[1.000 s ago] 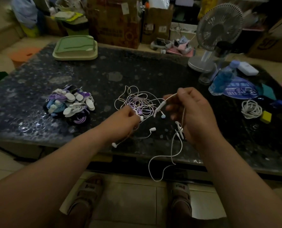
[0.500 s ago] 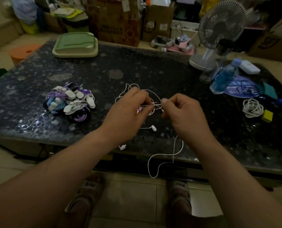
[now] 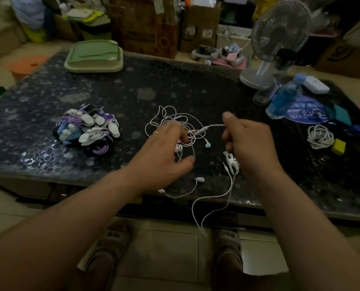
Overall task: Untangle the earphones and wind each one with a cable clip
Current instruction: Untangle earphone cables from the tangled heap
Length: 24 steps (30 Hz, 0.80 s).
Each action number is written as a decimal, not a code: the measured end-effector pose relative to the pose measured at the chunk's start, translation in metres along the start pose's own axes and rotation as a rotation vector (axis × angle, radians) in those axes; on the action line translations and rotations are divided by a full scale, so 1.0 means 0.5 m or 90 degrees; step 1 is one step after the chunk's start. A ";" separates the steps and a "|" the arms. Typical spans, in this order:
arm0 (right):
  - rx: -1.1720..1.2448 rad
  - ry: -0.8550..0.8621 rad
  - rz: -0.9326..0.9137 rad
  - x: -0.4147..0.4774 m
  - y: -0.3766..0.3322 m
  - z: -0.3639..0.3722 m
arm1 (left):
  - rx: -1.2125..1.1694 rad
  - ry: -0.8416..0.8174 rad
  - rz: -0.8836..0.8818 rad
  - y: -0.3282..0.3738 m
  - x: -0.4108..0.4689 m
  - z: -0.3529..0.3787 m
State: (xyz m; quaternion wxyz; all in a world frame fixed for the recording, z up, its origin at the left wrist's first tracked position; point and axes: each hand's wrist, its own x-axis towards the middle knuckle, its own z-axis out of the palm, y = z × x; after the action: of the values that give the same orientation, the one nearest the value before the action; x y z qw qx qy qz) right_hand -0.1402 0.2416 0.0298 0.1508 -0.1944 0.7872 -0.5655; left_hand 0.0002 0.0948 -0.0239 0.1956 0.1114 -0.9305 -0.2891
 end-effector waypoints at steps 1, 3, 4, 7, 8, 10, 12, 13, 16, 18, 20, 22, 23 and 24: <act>-0.021 -0.062 -0.003 -0.008 -0.005 0.006 | -0.042 0.000 -0.019 0.004 0.003 0.002; -0.001 -0.177 -0.004 -0.025 -0.011 0.021 | -0.164 -0.043 -0.052 0.022 0.014 0.006; 0.057 -0.200 0.005 -0.028 -0.014 0.030 | -0.226 -0.067 -0.074 0.027 0.020 0.008; 0.229 -0.124 0.087 -0.014 -0.014 0.029 | -0.481 -0.079 -0.209 0.027 0.028 -0.003; 0.226 -0.108 0.119 -0.005 -0.010 0.019 | -0.571 -0.067 -0.252 0.022 0.028 -0.016; 0.086 -0.179 0.170 0.007 0.006 -0.004 | -0.670 -0.042 -0.275 0.012 0.030 -0.050; -0.080 -0.285 0.172 0.001 0.020 -0.010 | -0.615 -0.044 -0.252 0.005 0.035 -0.069; -0.139 -0.292 0.139 -0.005 0.025 -0.006 | -0.558 -0.052 -0.238 0.010 0.037 -0.071; -0.117 -0.300 0.024 -0.021 0.011 0.018 | -0.467 -0.098 -0.209 0.022 0.034 -0.052; -0.017 -0.378 0.039 -0.029 0.005 0.031 | -0.417 -0.126 -0.197 0.029 0.032 -0.043; -0.005 -0.383 0.039 -0.029 0.001 0.034 | -0.420 -0.124 -0.217 0.024 0.033 -0.045; 0.050 -0.295 0.071 -0.019 -0.003 0.024 | -0.496 -0.100 -0.250 0.014 0.035 -0.056; 0.093 -0.240 0.109 -0.009 -0.009 0.013 | -0.533 -0.087 -0.264 0.009 0.036 -0.063; 0.120 -0.194 0.141 0.000 -0.015 0.001 | -0.561 -0.079 -0.274 0.003 0.036 -0.069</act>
State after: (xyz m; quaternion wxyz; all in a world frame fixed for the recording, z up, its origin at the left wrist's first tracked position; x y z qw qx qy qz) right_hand -0.1390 0.2393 0.0369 0.3467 -0.1749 0.7155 -0.5808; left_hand -0.0015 0.0732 0.0088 0.1042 0.1901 -0.6856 -0.6950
